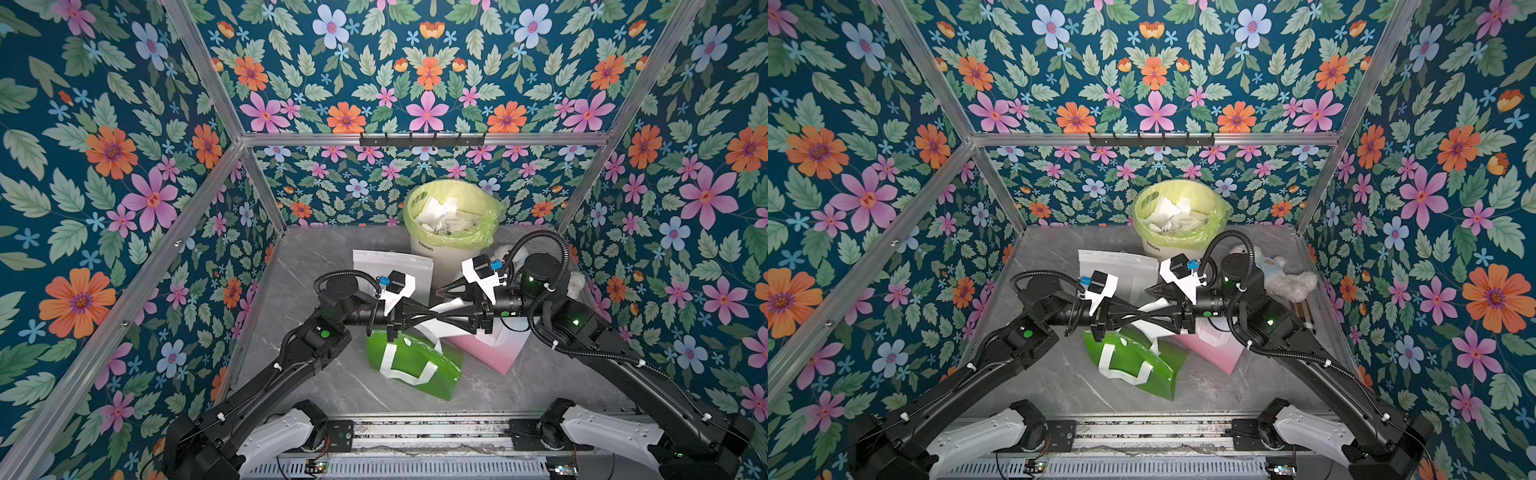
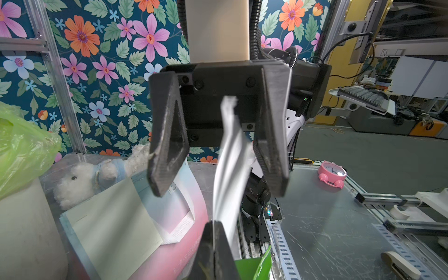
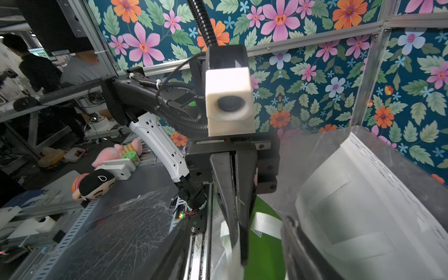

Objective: Shred takeout receipts and throw away
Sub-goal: Shred the takeout receipt.

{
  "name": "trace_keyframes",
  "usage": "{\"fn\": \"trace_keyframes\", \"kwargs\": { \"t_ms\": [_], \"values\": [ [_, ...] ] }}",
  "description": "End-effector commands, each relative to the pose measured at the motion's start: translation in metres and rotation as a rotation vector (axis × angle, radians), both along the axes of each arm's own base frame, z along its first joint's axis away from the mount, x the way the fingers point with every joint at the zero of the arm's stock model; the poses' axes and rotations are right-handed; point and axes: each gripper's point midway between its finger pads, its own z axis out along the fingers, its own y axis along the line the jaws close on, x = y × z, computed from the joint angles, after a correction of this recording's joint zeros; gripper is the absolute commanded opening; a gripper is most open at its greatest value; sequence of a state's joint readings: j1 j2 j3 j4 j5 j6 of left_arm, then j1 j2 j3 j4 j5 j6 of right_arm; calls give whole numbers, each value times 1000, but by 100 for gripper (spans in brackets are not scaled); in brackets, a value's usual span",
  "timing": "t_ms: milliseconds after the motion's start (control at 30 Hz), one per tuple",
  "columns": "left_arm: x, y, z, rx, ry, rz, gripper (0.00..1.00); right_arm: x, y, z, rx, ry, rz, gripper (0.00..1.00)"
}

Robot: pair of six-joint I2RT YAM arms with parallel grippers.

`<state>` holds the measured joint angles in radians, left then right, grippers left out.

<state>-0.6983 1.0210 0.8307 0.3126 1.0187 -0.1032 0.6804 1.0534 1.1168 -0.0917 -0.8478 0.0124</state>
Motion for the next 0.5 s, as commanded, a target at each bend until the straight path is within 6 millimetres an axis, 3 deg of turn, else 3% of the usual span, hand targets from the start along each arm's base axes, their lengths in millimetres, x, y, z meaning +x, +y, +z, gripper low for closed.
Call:
{"fn": "trace_keyframes", "kwargs": {
  "t_ms": [0, 100, 333, 467],
  "values": [
    [1, 0, 5, -16, -27, 3, 0, -6, 2, 16, 60, -7, 41, 49],
    [1, 1, 7, -22, -33, 13, 0, -4, 3, 14, 57, 4, 39, 43],
    [5, 3, 11, -44, -45, 52, 0, 3, 7, 5, 43, 51, 22, 42],
    [6, 2, 10, -42, -41, 54, 0, 4, 7, 7, 54, 57, 18, 31]
  ]
}}
